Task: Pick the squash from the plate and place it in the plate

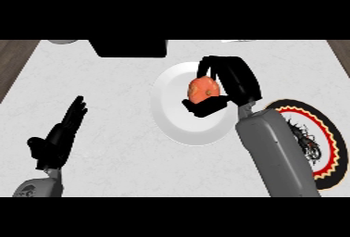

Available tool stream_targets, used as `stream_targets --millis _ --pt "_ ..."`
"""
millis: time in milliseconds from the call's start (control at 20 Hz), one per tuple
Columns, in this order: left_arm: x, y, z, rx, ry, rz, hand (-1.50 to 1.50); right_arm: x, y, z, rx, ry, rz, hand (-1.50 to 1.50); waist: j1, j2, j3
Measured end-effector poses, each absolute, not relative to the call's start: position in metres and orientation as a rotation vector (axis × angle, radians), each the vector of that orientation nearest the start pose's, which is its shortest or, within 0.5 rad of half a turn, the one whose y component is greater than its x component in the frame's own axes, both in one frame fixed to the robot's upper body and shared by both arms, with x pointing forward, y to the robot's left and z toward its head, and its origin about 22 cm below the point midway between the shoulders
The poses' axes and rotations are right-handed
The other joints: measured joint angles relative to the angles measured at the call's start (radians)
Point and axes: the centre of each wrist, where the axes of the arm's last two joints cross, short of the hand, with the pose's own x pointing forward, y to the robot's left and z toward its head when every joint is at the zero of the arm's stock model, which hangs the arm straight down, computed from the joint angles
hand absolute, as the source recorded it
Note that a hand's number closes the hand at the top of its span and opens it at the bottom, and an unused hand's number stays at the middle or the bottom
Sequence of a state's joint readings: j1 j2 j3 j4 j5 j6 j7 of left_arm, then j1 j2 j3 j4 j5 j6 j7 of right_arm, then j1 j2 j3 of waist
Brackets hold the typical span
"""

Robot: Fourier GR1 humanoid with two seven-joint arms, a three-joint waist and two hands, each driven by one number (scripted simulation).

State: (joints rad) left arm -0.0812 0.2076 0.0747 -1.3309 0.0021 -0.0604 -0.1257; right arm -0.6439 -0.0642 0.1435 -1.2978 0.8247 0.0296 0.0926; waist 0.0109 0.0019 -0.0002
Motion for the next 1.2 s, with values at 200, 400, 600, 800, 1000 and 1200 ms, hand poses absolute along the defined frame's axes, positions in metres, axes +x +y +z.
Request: stream_targets --millis 200,400,600,800,1000,1200 --pt "0.259 0.293 -0.029 0.138 -1.526 -0.153 0.0 0.368 -0.115 0.099 -0.598 -1.753 0.811 -1.5 0.008 0.002 0.0" --pt "0.26 0.292 -0.028 0.134 -1.524 -0.155 0.0 0.379 -0.1 0.081 -0.605 -1.69 0.75 -1.5 0.01 0.002 0.0" --pt "0.258 0.299 -0.022 0.137 -1.52 -0.164 0.0 0.393 -0.097 0.073 -0.575 -1.638 0.696 -1.5 0.01 0.002 0.0" --pt "0.258 0.298 -0.02 0.137 -1.524 -0.161 0.0 0.399 -0.101 0.075 -0.511 -1.669 0.544 -1.5 0.012 0.003 0.001" --pt "0.261 0.296 -0.02 0.145 -1.523 -0.153 0.0 0.403 -0.121 0.079 -0.427 -1.718 0.348 -1.5 0.001 0.002 0.001" --pt "0.26 0.301 -0.025 0.152 -1.519 -0.146 0.0 0.402 -0.16 0.07 -0.311 -1.73 0.203 -1.5 -0.007 0.002 0.001"
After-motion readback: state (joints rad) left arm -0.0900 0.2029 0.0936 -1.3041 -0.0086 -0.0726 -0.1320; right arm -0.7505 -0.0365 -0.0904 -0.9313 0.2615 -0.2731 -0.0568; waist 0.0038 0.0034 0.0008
